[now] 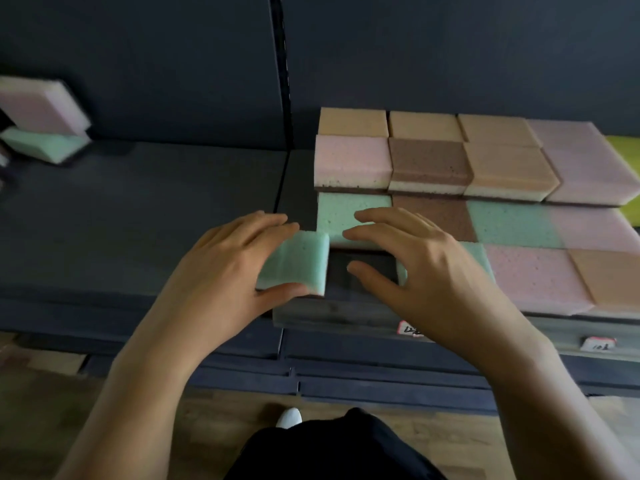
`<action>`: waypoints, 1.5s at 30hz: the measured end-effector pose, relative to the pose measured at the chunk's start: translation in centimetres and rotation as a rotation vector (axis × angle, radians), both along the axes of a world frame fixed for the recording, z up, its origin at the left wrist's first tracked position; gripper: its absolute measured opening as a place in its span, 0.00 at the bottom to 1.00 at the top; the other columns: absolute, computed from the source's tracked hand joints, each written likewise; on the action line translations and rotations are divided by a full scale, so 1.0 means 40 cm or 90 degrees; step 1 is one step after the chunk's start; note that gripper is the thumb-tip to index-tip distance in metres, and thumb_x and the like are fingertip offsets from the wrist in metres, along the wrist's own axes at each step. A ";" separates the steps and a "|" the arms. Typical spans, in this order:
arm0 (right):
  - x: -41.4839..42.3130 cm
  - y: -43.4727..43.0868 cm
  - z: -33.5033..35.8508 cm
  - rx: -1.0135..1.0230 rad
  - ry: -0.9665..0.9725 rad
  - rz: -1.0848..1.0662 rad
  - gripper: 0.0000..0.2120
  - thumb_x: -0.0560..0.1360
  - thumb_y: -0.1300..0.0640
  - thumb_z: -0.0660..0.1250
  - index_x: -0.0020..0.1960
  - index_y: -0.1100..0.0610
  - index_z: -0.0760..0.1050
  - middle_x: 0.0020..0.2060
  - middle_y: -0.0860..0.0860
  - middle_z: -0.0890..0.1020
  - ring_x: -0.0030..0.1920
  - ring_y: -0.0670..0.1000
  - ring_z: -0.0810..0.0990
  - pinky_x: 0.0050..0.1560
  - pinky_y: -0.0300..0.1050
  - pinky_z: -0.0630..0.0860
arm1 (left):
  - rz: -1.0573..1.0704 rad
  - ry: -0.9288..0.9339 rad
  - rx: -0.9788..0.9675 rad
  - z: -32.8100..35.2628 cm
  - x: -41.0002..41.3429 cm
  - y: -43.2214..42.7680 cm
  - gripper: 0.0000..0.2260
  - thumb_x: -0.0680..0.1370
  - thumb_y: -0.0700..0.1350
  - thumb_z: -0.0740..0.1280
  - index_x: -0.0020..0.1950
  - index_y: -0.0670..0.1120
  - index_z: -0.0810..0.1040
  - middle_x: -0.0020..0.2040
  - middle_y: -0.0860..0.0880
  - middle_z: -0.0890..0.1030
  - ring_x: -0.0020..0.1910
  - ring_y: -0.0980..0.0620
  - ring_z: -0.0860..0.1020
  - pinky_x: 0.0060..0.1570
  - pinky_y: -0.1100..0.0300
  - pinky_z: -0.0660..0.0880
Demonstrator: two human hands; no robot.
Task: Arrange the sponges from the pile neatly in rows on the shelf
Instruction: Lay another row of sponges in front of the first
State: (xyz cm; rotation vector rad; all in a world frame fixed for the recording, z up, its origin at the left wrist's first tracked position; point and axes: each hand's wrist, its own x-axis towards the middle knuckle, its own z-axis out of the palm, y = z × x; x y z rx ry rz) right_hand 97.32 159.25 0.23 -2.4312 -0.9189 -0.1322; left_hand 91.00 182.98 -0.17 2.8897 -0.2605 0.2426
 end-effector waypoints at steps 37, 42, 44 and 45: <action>-0.028 -0.051 0.007 0.039 0.026 -0.013 0.28 0.73 0.44 0.71 0.69 0.54 0.72 0.64 0.45 0.76 0.60 0.45 0.77 0.57 0.44 0.76 | -0.185 -0.052 -0.037 0.052 0.055 -0.084 0.26 0.69 0.56 0.70 0.65 0.47 0.77 0.66 0.50 0.76 0.63 0.49 0.75 0.60 0.53 0.71; -0.022 -0.096 -0.013 0.009 0.024 -0.024 0.34 0.71 0.39 0.69 0.73 0.53 0.68 0.67 0.47 0.74 0.67 0.47 0.72 0.63 0.48 0.75 | -0.192 -0.058 -0.015 0.045 0.064 -0.110 0.25 0.69 0.55 0.71 0.63 0.47 0.79 0.65 0.50 0.77 0.62 0.48 0.76 0.59 0.49 0.74; -0.016 -0.118 -0.025 -0.030 0.016 -0.046 0.35 0.70 0.37 0.68 0.73 0.51 0.67 0.68 0.47 0.73 0.67 0.49 0.72 0.62 0.51 0.76 | -0.181 -0.054 -0.005 0.039 0.067 -0.114 0.25 0.69 0.55 0.72 0.63 0.47 0.79 0.65 0.50 0.77 0.62 0.48 0.76 0.60 0.48 0.74; -0.012 -0.129 -0.033 -0.047 0.011 -0.057 0.35 0.70 0.38 0.69 0.73 0.51 0.68 0.67 0.47 0.73 0.67 0.51 0.72 0.62 0.53 0.76 | -0.175 -0.051 0.000 0.034 0.068 -0.116 0.25 0.69 0.55 0.72 0.63 0.47 0.79 0.65 0.50 0.77 0.62 0.48 0.75 0.60 0.48 0.73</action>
